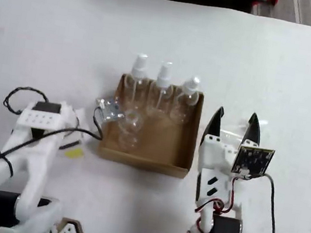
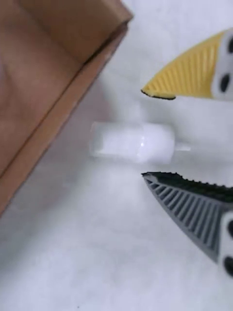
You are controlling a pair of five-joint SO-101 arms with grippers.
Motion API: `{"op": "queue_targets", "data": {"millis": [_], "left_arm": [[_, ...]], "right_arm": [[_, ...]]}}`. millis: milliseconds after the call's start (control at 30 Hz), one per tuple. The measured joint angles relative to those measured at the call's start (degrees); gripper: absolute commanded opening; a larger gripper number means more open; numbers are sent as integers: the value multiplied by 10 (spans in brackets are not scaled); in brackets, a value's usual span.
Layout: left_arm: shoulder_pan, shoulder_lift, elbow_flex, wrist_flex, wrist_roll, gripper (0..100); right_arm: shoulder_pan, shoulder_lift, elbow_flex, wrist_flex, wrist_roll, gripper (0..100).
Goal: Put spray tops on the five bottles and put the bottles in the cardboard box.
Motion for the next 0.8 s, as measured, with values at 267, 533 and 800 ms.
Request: {"op": "queue_targets", "data": {"millis": [267,533,800], "left_arm": [[29,0,0,-6,4,146],[32,0,0,-6,4,26],[32,-52,-70,89,4,23]], "right_arm": [[0,0,0,0,0,243],[0,0,0,0,0,243],[0,0,0,0,0,243]]}}
